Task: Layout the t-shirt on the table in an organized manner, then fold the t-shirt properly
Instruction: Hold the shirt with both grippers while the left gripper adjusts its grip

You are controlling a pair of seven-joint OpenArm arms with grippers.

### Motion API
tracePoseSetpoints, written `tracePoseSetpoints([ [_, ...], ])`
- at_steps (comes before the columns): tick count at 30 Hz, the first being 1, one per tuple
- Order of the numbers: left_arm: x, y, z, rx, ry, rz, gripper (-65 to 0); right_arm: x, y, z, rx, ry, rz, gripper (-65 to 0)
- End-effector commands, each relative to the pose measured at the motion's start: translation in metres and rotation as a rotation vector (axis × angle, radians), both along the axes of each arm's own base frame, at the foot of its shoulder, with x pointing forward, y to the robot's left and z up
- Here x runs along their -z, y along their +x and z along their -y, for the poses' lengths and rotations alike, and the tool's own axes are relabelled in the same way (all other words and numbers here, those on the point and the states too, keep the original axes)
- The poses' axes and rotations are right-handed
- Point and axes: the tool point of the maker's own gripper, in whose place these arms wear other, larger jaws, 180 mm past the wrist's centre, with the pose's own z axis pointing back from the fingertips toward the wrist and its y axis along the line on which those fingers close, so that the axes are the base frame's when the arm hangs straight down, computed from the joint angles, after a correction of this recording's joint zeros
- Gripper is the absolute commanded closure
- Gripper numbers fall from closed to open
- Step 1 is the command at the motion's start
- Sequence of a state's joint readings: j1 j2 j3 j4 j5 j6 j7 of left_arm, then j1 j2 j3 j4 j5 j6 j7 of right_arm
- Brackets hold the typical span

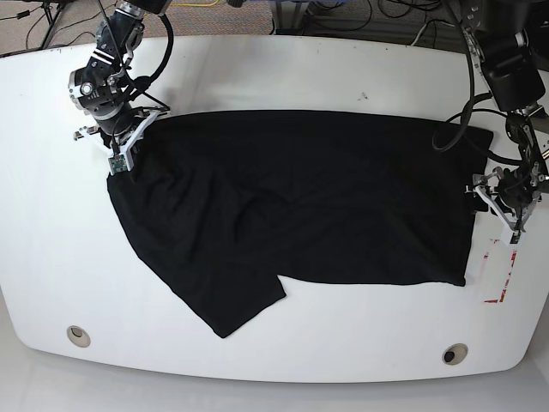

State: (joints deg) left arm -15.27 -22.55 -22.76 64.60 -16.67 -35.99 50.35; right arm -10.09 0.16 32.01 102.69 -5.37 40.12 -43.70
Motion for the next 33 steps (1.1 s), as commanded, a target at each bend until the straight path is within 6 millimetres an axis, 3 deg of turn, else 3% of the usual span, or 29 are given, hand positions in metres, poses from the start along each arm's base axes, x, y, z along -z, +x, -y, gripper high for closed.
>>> tracePoseSetpoints([
  [1, -0.025, 0.021, -0.001, 0.012, 0.005, 0.075, -39.0, -0.013, 0.009, 0.003, -0.003, -0.008, 0.053, 0.0],
  [10, -0.020, 0.023, 0.014, 0.055, 0.009, 0.059, -39.0, -0.013, 0.009, 0.003, -0.003, -0.008, 0.051, 0.0],
  [14, -0.007, 0.023, 0.031, 0.067, -0.029, 0.036, -39.0, -0.013, 0.009, 0.003, -0.003, -0.008, 0.051, 0.0],
  [18, 0.004, 0.019, 0.033, 0.061, -0.049, 0.008, -39.0, -0.013, 0.009, 0.003, -0.003, -0.008, 0.051, 0.0],
  [26, 0.002, 0.024, 0.034, 0.058, -0.058, 0.020, -38.9, -0.013, 0.008, 0.003, -0.002, -0.009, 0.051, 0.0],
  [28, 0.002, 0.024, 0.034, 0.058, -0.058, 0.020, -36.1, -0.013, 0.008, 0.003, -0.002, -0.009, 0.051, 0.0],
  [33, 0.002, 0.024, 0.034, 0.058, -0.057, 0.022, -19.2, -0.013, 0.008, 0.003, -0.002, -0.010, 0.051, 0.0],
])
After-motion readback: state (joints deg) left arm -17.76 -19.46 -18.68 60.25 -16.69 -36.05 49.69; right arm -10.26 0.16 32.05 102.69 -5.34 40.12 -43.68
